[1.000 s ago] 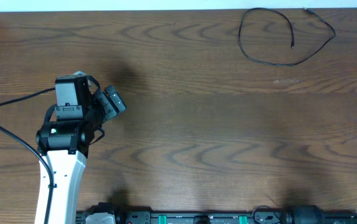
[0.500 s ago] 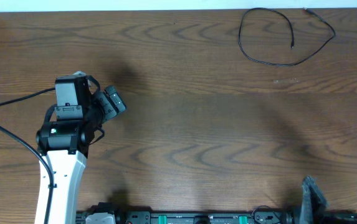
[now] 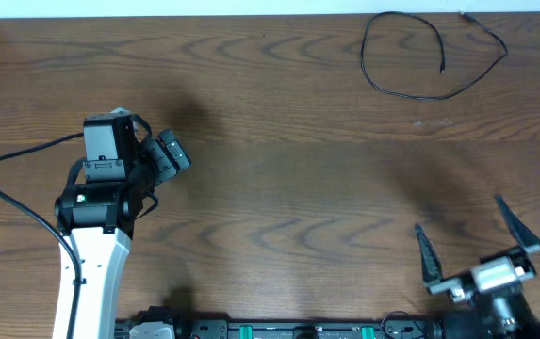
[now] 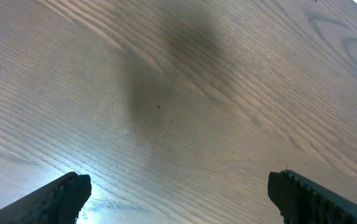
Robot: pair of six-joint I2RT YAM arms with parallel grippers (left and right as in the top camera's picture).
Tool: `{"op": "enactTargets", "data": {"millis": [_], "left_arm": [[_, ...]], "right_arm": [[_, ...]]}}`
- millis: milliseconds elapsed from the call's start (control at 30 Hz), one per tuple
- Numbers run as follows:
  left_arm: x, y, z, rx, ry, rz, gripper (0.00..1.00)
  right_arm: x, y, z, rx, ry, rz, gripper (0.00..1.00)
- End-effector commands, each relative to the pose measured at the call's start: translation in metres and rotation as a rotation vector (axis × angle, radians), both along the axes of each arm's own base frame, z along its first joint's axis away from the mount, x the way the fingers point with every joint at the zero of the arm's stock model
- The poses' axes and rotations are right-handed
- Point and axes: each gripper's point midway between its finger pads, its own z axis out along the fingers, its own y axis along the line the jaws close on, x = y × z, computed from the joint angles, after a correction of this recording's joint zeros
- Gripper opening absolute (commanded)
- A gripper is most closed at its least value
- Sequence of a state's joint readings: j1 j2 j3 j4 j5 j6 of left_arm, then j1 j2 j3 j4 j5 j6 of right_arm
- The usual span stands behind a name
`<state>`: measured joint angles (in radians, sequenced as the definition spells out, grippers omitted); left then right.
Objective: Untangle cables
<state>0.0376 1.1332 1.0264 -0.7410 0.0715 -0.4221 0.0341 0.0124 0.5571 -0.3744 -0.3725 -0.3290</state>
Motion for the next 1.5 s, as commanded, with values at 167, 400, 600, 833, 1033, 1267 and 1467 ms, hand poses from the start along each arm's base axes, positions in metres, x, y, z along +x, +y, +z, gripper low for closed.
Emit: {"op": "enactTargets", "data": {"millis": [167, 400, 600, 833, 1033, 1267, 1467], "left_arm": [[0.000, 0.004, 0.003, 0.009, -0.006, 0.014, 0.98], [0.000, 0.003, 0.003, 0.009, -0.006, 0.013, 0.98], [0.000, 0.003, 0.003, 0.009, -0.006, 0.013, 0.98], [0.000, 0.003, 0.003, 0.009, -0.006, 0.013, 0.98], [0.000, 0.003, 0.003, 0.009, -0.006, 0.013, 0.98], [0.000, 0.003, 0.003, 0.009, -0.007, 0.013, 0.98], [0.000, 0.003, 0.003, 0.009, -0.007, 0.013, 0.98]], "right_arm": [[0.037, 0.002, -0.057, 0.224, 0.149, 0.036, 0.99], [0.057, 0.002, -0.096, 0.244, 0.151, 0.038, 0.99], [0.072, -0.017, -0.124, 0.319, 0.188, -0.077, 0.99], [0.081, -0.036, -0.147, 0.382, 0.233, -0.195, 0.99], [0.082, -0.039, -0.159, 0.379, 0.269, -0.217, 0.99], [0.083, -0.050, -0.179, 0.373, 0.339, -0.300, 0.99], [0.083, -0.051, -0.179, 0.374, 0.338, -0.304, 0.99]]}}
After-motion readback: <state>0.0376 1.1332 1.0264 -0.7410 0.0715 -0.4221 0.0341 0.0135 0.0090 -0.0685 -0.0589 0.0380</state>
